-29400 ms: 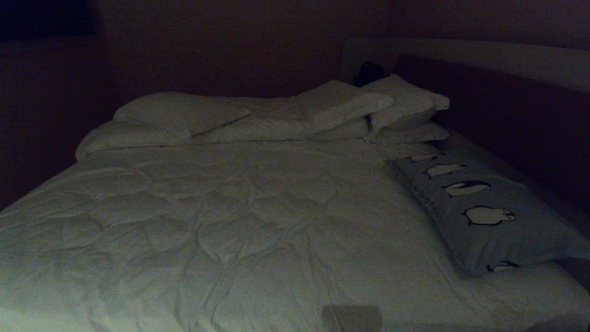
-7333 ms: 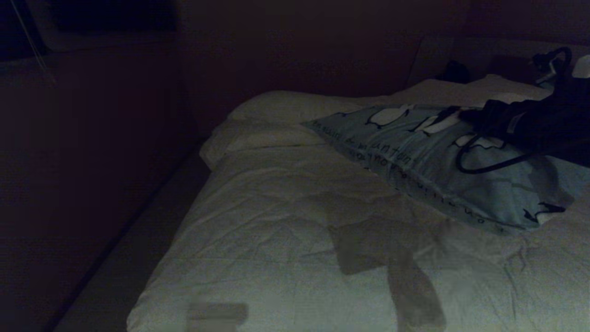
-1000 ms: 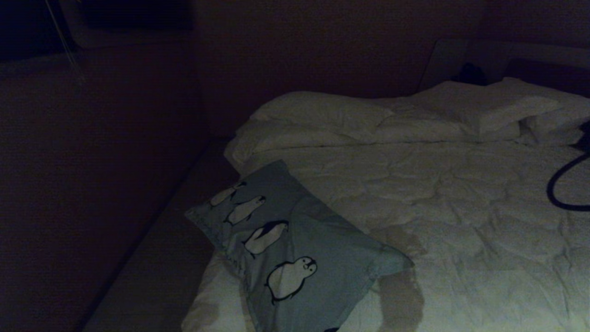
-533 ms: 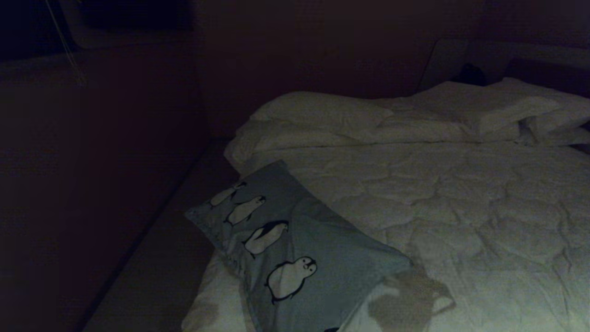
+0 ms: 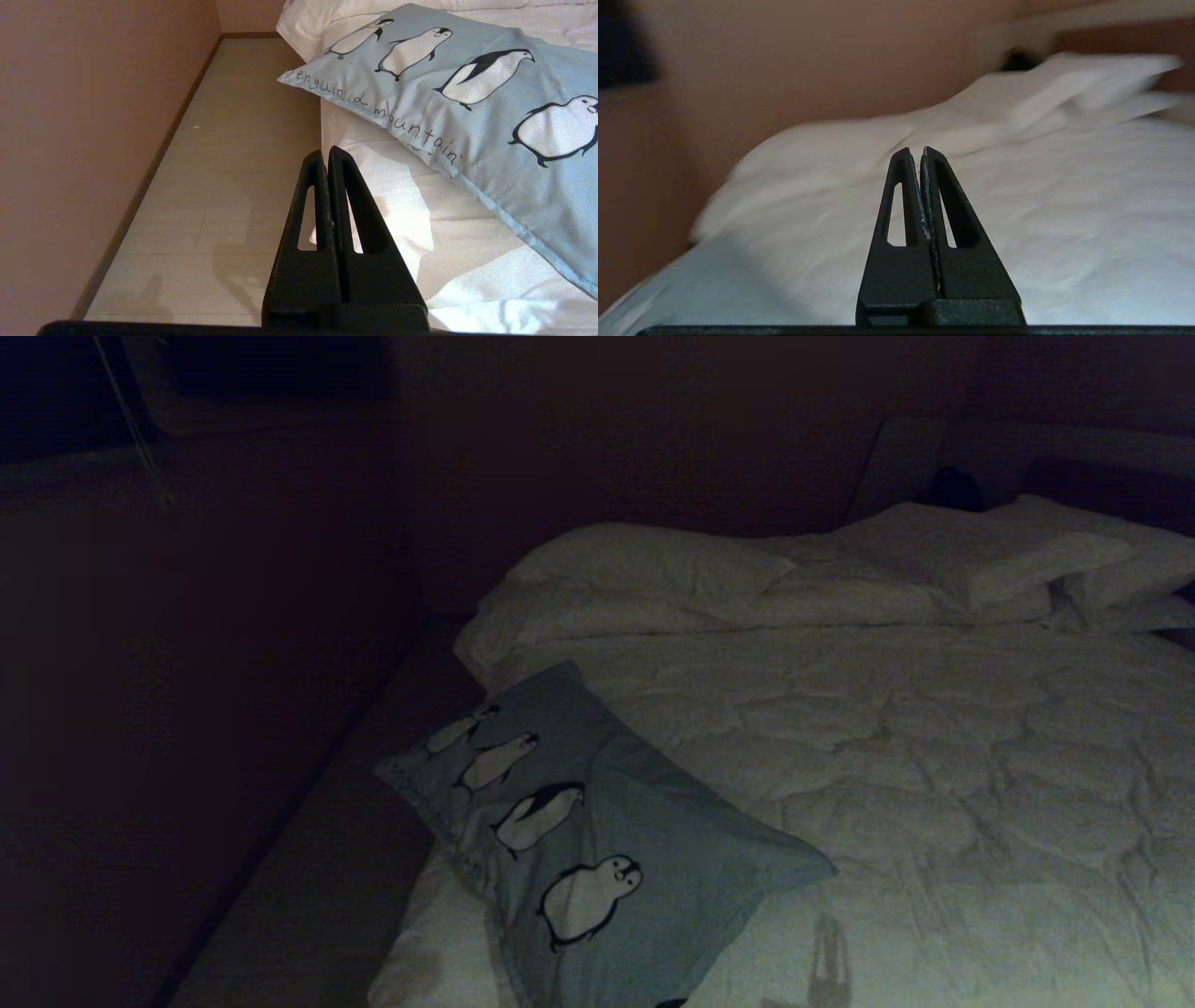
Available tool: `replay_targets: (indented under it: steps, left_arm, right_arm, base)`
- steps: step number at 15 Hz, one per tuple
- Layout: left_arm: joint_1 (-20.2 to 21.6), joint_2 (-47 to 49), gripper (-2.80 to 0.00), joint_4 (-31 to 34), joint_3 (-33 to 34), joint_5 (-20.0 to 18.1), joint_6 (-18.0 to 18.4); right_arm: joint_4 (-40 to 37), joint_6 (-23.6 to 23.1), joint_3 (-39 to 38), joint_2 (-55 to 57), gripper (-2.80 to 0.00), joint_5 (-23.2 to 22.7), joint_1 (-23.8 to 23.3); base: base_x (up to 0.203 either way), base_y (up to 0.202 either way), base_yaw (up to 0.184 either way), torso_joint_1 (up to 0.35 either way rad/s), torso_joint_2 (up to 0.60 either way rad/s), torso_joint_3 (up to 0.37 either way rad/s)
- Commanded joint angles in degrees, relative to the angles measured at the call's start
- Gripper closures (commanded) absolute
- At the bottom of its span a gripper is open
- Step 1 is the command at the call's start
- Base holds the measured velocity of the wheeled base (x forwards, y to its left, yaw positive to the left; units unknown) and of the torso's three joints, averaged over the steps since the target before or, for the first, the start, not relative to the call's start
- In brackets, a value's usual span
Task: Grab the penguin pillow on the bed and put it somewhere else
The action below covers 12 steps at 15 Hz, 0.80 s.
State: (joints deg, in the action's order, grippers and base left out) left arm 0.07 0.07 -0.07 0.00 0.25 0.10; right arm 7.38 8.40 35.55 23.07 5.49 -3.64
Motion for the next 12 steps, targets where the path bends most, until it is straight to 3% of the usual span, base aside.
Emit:
replay_targets:
  steps: [1,8,12]
  left_arm:
    - [0.01,0.01,0.00,-0.01,0.00,0.08,-0.01]
    - [0.01,0.01,0.00,-0.01,0.00,0.01,-0.01]
    - [0.01,0.01,0.00,-0.01,0.00,0.01,-0.01]
  right_arm:
    - [-13.72,0.06,-0.17,-4.50,0.00,-0.89,2.62]
    - [-16.26,-0.57,-7.65,-15.23,0.00,-0.60,2.93]
    - [-15.83,-6.76,-10.71,-19.84,0.00,-0.65,2.94]
  base:
    - [0.000,0.000,0.000,0.000,0.00,0.000]
    - [0.000,0.000,0.000,0.000,0.00,0.000]
    - [0.000,0.000,0.000,0.000,0.00,0.000]
